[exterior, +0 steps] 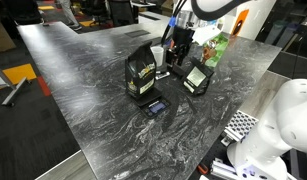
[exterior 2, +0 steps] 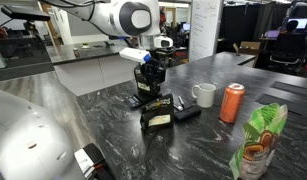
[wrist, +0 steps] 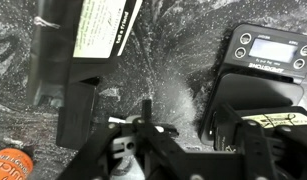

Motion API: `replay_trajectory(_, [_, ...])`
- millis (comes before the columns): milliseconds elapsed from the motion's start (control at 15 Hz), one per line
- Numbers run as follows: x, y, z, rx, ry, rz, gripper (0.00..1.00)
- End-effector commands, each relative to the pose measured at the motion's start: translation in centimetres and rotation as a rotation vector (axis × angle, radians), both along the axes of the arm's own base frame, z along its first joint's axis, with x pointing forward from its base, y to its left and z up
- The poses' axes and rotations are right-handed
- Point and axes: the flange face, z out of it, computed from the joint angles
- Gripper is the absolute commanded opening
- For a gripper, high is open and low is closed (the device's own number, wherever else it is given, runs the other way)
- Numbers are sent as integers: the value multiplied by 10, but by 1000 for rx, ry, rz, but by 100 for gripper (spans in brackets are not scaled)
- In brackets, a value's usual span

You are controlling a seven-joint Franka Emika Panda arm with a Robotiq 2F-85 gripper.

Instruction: Press the button on the top right corner

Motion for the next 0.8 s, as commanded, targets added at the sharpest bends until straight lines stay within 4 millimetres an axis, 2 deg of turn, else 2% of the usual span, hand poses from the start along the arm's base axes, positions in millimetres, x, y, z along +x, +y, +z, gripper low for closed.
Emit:
replay_trajectory(0, [13, 9, -18, 26, 33, -29, 36])
replay_trajectory(133, [17, 17, -27, 35, 36, -16, 22])
replay_trajectory(333, [17, 39, -36, 38, 45, 26, 2])
replay_trajectory(400, [12, 26, -27, 22, 43, 12, 19])
replay_trajectory(533, [13, 37, -31, 21, 50, 31, 5])
replay_trajectory(600, [13, 38, -31, 21, 50, 34, 2])
replay_trajectory(733, [13, 38, -31, 21, 50, 34, 2])
